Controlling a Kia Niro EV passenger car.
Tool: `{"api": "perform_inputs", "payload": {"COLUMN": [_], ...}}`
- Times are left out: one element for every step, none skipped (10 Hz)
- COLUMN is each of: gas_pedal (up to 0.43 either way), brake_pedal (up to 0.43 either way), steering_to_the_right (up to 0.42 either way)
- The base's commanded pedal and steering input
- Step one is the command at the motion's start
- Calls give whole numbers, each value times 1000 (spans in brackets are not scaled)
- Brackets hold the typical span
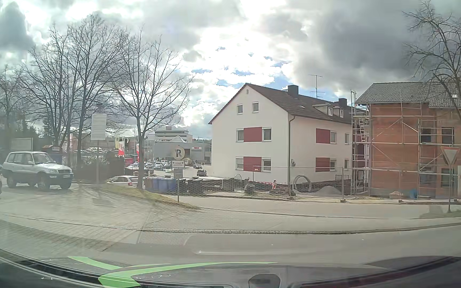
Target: Follow the waypoints while adhering to traffic rules and regulations
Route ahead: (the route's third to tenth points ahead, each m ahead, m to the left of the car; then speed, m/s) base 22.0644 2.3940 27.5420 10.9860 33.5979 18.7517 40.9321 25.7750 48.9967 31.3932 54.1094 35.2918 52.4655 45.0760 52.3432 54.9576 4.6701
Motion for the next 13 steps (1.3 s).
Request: {"api": "perform_inputs", "payload": {"gas_pedal": [0,0,0,0,0,0,0,0,0,0,0,0,0], "brake_pedal": [12,73,128,165,207,232,250,262,262,262,262,262,274], "steering_to_the_right": [-4,5,11,14,15,13,11,6,4,4,2,-1,-2]}}
